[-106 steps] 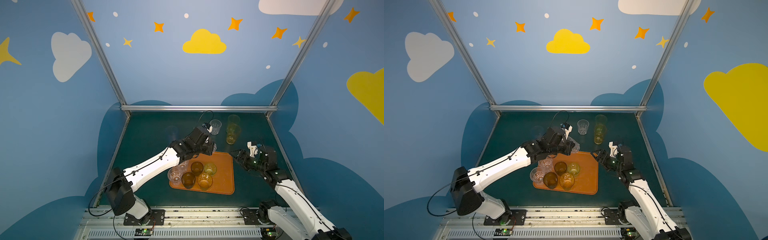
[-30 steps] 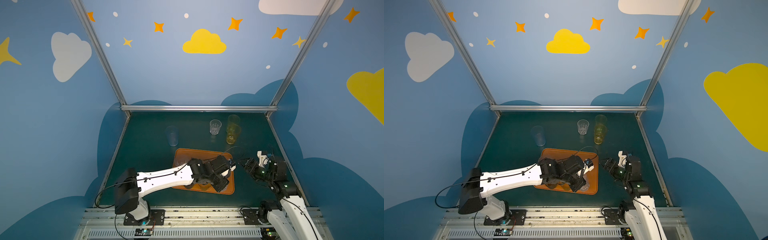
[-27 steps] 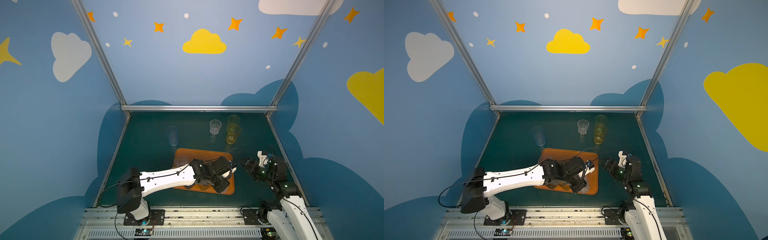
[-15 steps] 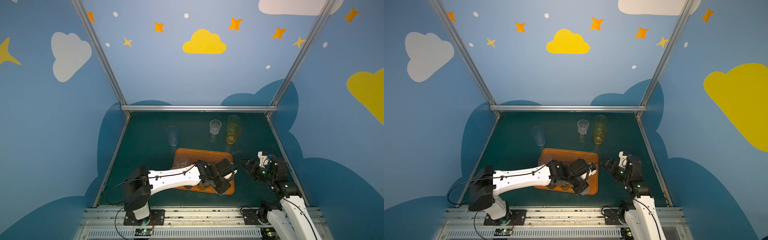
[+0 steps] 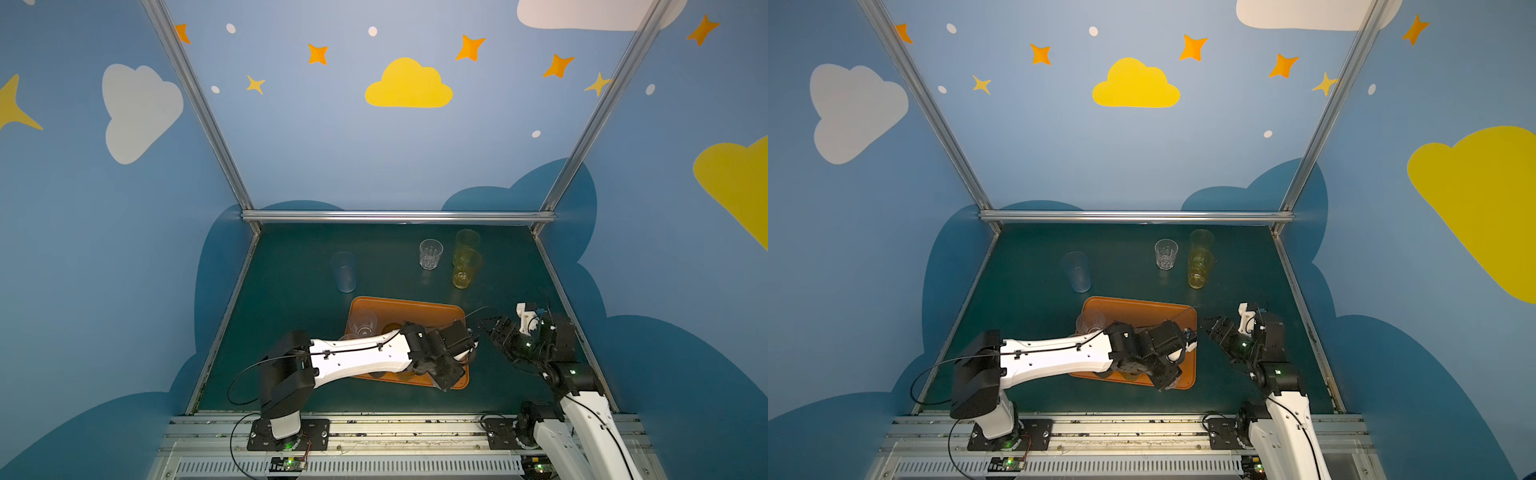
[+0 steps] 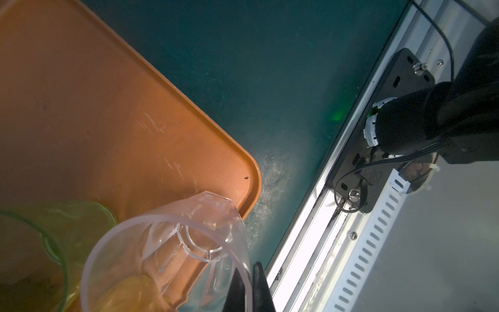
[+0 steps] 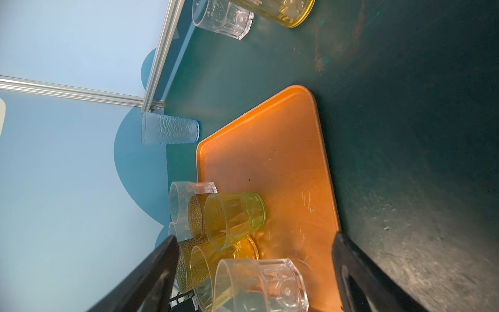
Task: Place the glasses into the tray
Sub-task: 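Open the left gripper to release the clear faceted glass on the tray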
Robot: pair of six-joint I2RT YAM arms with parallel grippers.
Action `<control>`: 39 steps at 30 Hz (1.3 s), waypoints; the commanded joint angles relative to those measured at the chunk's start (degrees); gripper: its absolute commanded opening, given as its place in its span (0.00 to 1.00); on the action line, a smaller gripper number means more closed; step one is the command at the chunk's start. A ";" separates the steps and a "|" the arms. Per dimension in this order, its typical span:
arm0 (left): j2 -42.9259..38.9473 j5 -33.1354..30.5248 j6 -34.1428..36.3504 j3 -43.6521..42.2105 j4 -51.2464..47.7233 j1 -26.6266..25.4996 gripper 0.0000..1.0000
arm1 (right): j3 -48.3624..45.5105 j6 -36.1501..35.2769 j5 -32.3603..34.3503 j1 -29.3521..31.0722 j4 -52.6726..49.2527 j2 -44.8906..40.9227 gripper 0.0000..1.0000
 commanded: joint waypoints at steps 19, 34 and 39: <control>-0.65 -3.96 2.30 2.73 -0.63 -1.22 0.47 | 0.03 -1.13 -2.60 -1.30 0.68 0.15 0.87; -3.29 -15.78 3.15 4.50 0.06 -1.11 0.94 | 3.13 -3.35 0.47 -1.45 -5.58 -0.83 0.87; -5.08 -18.67 2.68 3.16 2.62 -0.11 1.00 | 5.44 -4.12 0.88 -1.40 -7.05 0.40 0.87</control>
